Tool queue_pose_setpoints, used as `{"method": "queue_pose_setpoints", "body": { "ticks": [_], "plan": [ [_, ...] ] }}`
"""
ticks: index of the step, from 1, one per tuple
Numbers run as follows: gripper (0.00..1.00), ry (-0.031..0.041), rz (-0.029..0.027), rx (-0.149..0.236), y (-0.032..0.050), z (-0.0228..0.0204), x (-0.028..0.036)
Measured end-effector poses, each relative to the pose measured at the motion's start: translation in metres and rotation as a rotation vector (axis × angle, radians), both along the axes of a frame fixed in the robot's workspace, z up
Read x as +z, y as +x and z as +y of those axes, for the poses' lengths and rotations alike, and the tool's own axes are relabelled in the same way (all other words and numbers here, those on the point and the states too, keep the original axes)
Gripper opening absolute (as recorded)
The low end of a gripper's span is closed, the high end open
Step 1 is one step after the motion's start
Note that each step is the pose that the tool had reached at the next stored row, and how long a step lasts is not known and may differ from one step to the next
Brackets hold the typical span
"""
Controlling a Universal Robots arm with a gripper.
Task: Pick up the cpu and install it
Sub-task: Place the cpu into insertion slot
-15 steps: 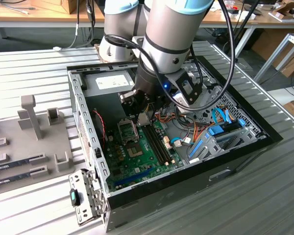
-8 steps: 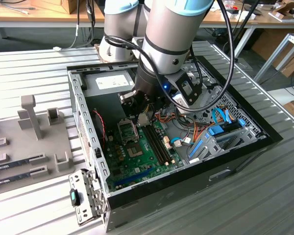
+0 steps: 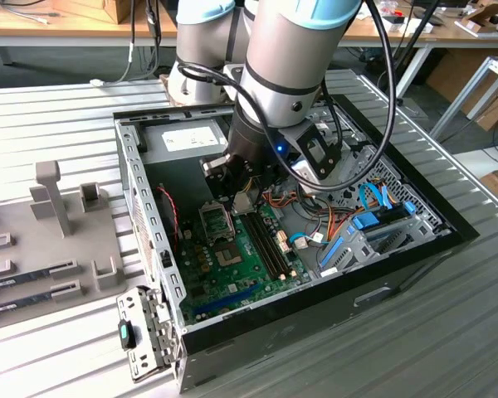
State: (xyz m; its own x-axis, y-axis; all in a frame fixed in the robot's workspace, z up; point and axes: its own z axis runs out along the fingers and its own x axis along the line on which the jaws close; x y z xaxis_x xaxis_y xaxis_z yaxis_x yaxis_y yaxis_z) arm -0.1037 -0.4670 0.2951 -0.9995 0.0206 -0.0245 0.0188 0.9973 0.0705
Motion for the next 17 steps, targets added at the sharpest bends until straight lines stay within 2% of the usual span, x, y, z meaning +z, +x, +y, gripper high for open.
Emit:
{"method": "queue_pose_setpoints", "body": {
  "ticks": [17],
  "plan": [
    [0.47,0.0,0.0,0.0,0.0,-0.0004,-0.0032]
  ]
}}
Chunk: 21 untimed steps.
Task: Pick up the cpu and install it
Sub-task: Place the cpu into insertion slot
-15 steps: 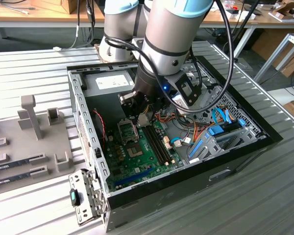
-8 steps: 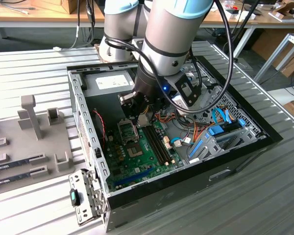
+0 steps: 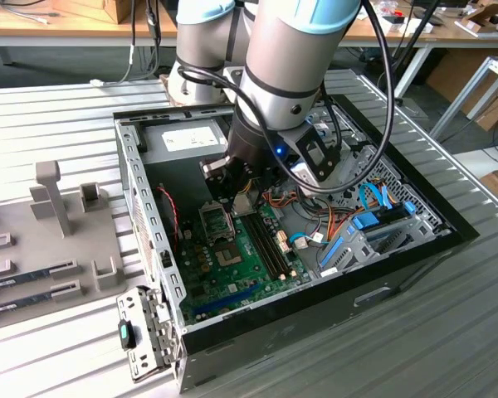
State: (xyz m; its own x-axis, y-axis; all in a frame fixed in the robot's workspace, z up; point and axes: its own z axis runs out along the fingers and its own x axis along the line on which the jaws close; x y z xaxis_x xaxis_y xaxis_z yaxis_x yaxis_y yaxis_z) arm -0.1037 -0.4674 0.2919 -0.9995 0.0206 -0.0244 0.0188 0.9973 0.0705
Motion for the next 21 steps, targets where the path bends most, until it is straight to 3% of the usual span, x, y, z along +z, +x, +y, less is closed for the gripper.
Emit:
{"method": "queue_pose_setpoints", "body": {
  "ticks": [21],
  "plan": [
    [0.47,0.0,0.0,0.0,0.0,-0.001,-0.0054]
  ]
}}
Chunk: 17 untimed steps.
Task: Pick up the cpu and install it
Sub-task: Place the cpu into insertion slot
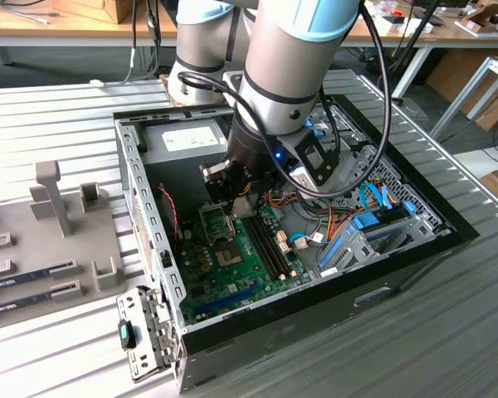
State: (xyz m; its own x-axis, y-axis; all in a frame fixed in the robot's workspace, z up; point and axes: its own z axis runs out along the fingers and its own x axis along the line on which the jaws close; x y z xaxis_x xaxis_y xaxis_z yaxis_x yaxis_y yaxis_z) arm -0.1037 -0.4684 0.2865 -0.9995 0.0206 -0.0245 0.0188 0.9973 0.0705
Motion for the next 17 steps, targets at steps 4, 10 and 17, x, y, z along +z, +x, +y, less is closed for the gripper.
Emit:
{"method": "queue_pose_setpoints", "body": {
  "ticks": [4,10,17],
  "plan": [
    [0.47,0.0,0.0,0.0,0.0,-0.0002,-0.0009],
    [0.47,0.0,0.0,0.0,0.0,-0.0006,-0.0026],
    [0.47,0.0,0.0,0.0,0.0,-0.0015,-0.0047]
  ]
}}
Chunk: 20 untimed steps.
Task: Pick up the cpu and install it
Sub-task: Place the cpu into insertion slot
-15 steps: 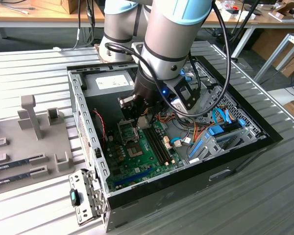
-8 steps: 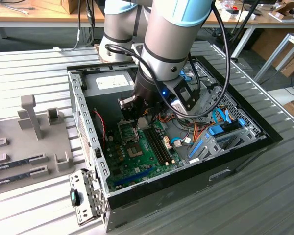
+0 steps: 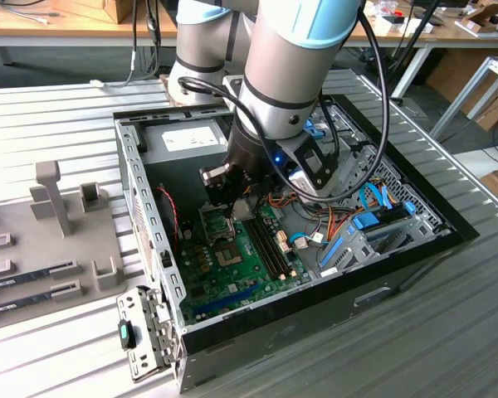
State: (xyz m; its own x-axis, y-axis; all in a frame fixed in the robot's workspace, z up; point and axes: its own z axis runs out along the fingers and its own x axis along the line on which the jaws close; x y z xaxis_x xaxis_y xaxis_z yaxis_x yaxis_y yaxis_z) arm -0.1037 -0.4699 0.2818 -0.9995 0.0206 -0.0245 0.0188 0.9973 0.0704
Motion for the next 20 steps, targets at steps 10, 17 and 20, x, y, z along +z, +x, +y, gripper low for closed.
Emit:
{"method": "queue_pose_setpoints", "body": {
  "ticks": [10,17,20],
  "plan": [
    [0.47,0.0,0.0,0.0,0.0,-0.0015,-0.0025],
    [0.47,0.0,0.0,0.0,0.0,-0.0024,-0.004],
    [0.47,0.0001,0.0,0.0,0.0,-0.003,-0.005]
  ]
}}
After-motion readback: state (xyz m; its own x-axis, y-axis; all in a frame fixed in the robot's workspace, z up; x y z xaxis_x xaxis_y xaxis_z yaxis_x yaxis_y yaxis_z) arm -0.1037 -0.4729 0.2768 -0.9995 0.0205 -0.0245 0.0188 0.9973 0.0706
